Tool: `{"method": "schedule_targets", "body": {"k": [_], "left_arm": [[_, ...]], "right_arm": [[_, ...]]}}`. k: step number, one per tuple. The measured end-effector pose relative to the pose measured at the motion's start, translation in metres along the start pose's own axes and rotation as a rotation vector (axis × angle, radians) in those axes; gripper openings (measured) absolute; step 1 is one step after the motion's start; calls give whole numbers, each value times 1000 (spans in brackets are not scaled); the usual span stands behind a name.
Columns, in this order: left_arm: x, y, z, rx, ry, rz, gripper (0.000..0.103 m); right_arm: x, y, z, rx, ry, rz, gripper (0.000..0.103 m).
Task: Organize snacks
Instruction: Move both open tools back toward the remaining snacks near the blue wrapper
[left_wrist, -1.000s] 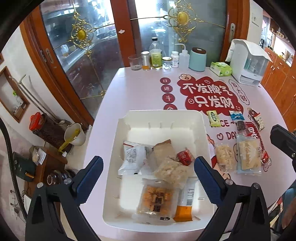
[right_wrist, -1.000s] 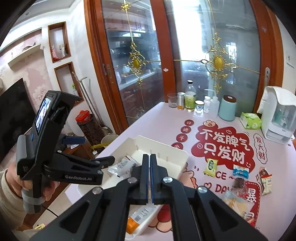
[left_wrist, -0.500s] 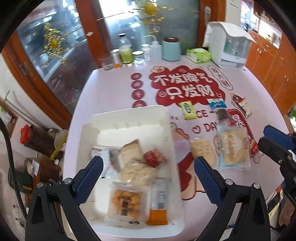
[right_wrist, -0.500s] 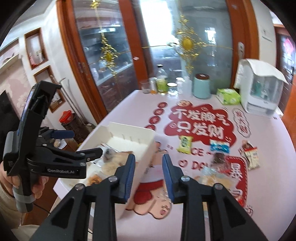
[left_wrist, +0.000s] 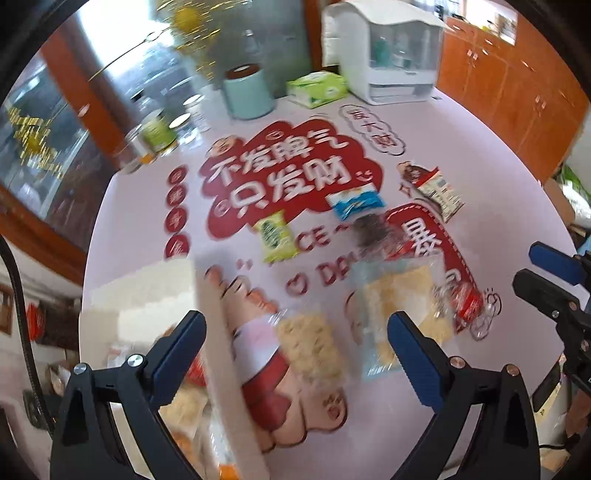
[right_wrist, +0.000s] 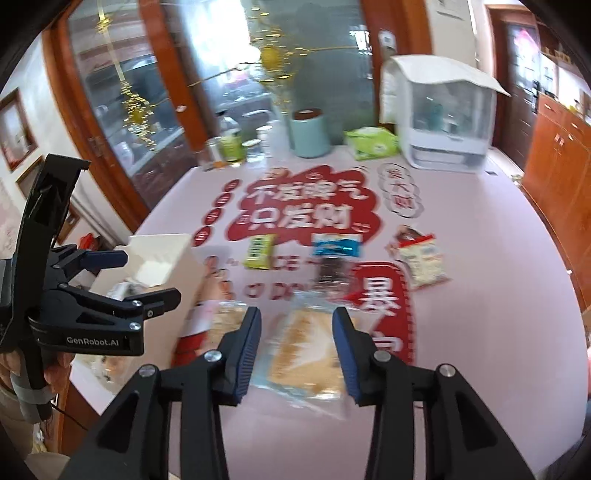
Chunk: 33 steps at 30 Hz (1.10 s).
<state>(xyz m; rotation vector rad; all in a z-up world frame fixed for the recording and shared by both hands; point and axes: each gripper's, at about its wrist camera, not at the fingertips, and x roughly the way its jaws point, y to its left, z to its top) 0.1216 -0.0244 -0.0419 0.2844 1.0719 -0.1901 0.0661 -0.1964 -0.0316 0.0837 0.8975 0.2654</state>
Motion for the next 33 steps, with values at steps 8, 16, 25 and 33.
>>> {"method": "schedule_targets", "body": {"k": [8,16,25,33], "left_arm": [[42,-44,77,180,-12,36,98],[115,-66,131,313,71,46,98],[186,-87,142,517,158,37,97],[226,-95,145,544,246,-23,91]], "right_arm": [[17,-83,25,62,21,-72,54],[76,-156,50,155,142,-38,58],[148,-190,52,155,250,-32,58],[174,-171,50,20,264,-38,58]]}}
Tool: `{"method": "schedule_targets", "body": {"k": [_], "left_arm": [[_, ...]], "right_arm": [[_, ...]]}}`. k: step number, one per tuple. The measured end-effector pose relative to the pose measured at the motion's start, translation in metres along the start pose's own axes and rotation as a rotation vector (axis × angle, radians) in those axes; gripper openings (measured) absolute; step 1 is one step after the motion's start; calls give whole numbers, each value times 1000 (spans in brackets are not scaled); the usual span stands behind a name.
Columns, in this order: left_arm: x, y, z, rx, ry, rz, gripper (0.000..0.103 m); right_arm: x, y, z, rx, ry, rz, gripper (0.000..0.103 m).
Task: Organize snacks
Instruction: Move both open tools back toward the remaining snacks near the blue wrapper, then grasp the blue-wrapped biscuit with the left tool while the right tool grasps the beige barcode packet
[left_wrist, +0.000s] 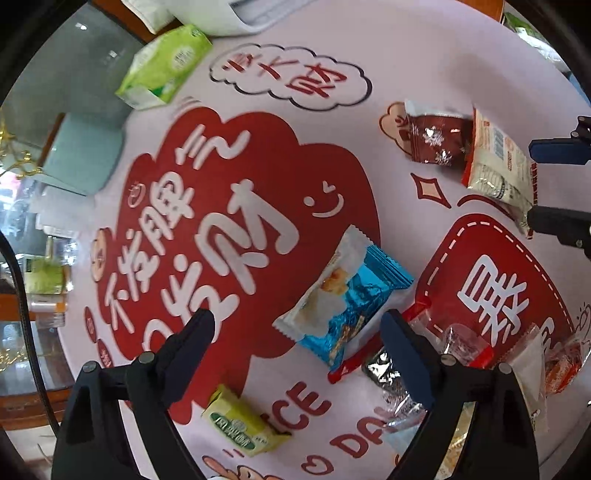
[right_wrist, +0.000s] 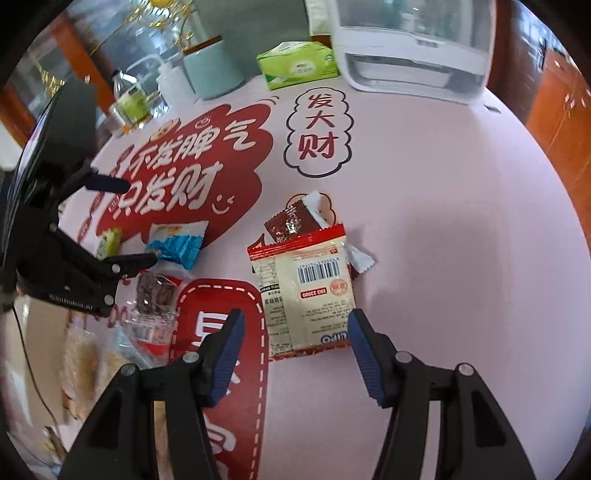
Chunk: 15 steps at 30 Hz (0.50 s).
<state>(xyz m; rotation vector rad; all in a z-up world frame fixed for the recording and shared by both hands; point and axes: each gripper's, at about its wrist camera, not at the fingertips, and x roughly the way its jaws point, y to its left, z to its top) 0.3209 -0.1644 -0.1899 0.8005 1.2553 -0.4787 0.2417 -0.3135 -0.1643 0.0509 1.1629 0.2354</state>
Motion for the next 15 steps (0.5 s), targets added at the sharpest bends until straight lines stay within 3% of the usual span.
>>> {"method": "schedule_targets", "body": {"k": [5,11,13,15], "left_arm": [[21,4,7,-8,44,-39,86],[30,21,10,-90,57,-130,84],[31,24,9,-116,54,-163,76],[30,27,8,-144,55,-207,53]], "right_arm": [[16,2,1,-26,19,-13,58],[20,7,3,-67,1,-32,63],[22,9,4,-83,-2,-48,64],[23,12,5,-96,-8,-67,64]]}}
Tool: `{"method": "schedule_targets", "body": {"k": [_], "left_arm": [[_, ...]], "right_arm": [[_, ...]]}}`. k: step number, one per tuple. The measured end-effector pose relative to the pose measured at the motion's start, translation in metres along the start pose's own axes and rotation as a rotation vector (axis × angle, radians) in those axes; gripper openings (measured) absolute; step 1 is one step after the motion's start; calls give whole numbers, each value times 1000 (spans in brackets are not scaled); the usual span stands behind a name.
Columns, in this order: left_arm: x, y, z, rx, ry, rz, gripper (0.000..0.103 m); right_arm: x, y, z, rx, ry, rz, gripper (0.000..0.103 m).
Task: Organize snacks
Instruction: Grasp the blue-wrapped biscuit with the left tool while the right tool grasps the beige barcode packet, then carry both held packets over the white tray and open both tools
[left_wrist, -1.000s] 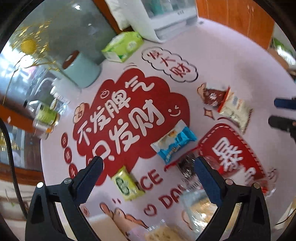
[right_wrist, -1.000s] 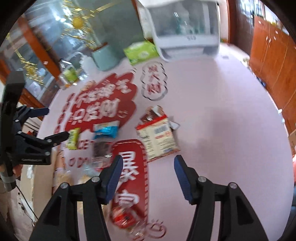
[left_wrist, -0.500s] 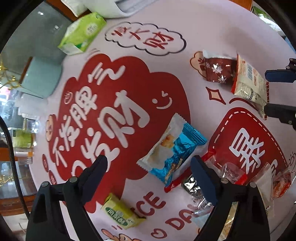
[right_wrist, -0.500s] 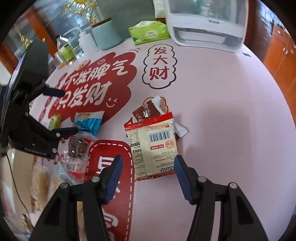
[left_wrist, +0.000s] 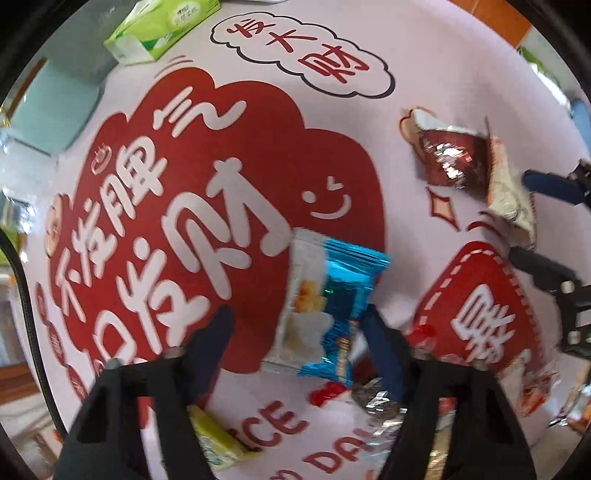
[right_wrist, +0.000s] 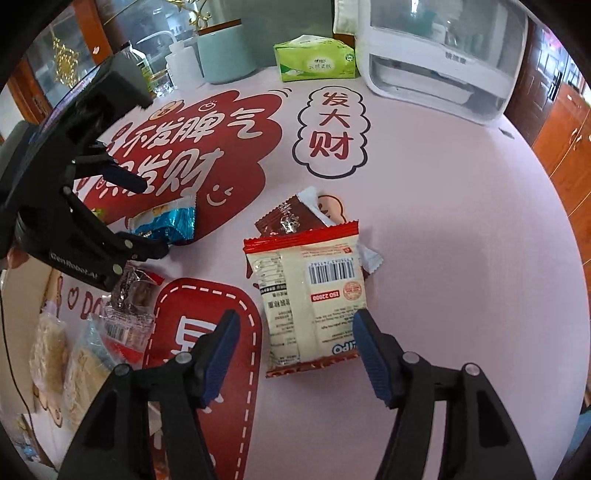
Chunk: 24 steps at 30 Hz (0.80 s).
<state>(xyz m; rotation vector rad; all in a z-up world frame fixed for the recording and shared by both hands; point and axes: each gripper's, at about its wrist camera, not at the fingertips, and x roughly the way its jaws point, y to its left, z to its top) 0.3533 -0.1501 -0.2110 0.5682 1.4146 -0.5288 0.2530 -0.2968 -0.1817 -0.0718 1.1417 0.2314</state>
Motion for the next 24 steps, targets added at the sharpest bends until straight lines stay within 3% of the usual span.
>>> {"method": "schedule_targets", "body": {"k": [2,4,5,7,8,11,17,24], "left_arm": [[-1,3,-1,-33,4,-50,34],[-2,1,-3,-47,-3,-45,28],[-3,0,-5,-53,-11,-39,25],[-6,-5,-10,-68,-33,-26,22],[-8,-6,-13,-87,-42,-33,21],[-15,-5,-23,-149,-61,-56,20],[-50,-1,-50,-203,-137,-70,19],[-119,-12,-103,-234,-254,-69,19]], "right_arm": [[1,2,1,-4,-11,-21,64],[2,3,2,-9,-19,-41,59],[2,3,2,-13,-24,-58,47],[2,4,2,-29,-31,-85,33],[0,4,2,-26,-37,-73,18],[-6,6,4,-23,-56,-91,5],[-28,5,1,43,-90,-39,2],[-76,22,-9,79,-154,47,2]]}}
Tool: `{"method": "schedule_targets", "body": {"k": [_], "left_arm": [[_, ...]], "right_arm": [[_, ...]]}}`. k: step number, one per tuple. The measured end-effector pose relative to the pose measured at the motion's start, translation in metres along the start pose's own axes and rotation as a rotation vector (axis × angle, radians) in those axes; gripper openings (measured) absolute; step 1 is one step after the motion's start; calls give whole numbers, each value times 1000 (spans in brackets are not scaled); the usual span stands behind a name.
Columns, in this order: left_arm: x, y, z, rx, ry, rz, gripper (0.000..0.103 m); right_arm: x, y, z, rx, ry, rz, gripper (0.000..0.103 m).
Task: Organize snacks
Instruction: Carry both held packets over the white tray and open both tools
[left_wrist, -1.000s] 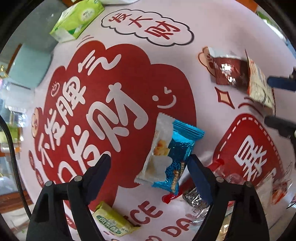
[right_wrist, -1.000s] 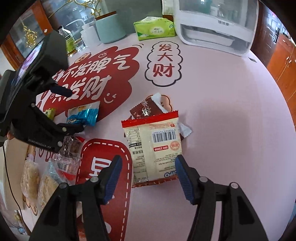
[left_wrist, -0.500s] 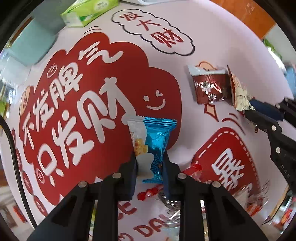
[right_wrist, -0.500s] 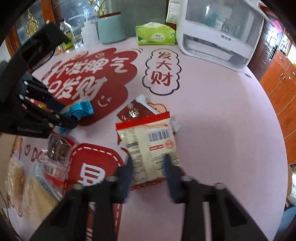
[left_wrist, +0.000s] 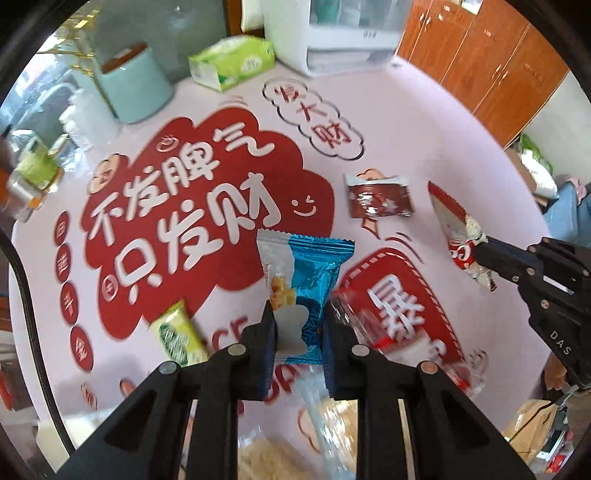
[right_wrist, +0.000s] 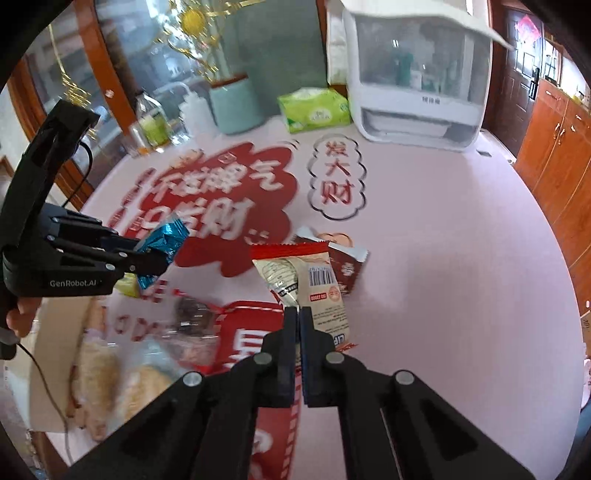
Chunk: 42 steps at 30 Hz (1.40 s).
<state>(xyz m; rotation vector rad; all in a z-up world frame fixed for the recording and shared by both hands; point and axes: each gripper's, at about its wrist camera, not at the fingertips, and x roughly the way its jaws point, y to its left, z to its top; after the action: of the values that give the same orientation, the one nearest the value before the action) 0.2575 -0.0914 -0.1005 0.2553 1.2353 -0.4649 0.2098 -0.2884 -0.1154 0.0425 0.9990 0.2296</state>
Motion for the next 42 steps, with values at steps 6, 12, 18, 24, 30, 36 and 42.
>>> {"method": "schedule_targets", "body": {"k": [6,12,18,24,30,36,42], "left_arm": [[-63,-4,-44,-68,-86,18,19],[-127,8,-113,-173,-158,33,19],[-169,34,-180,-272,-197,89,19],[-207,72,-241,-379,-235,230,19],[-231,108,-281,-449,-261,339,19],[-242,138,-307,-508,-269,402,19],[-240,161,-319,-543,-263,434,19]], "right_arm": [[-52,39,-7,-27,-69,55,2],[-96,89,-22,-77,-127,128,2],[-125,152,-32,-159,-147,240,2],[-145,220,-32,-262,-171,352,2],[-156,285,-30,-365,-193,439,2],[-157,335,-29,-427,-194,486,2],[-147,369,-29,-458,-175,503,2]]}}
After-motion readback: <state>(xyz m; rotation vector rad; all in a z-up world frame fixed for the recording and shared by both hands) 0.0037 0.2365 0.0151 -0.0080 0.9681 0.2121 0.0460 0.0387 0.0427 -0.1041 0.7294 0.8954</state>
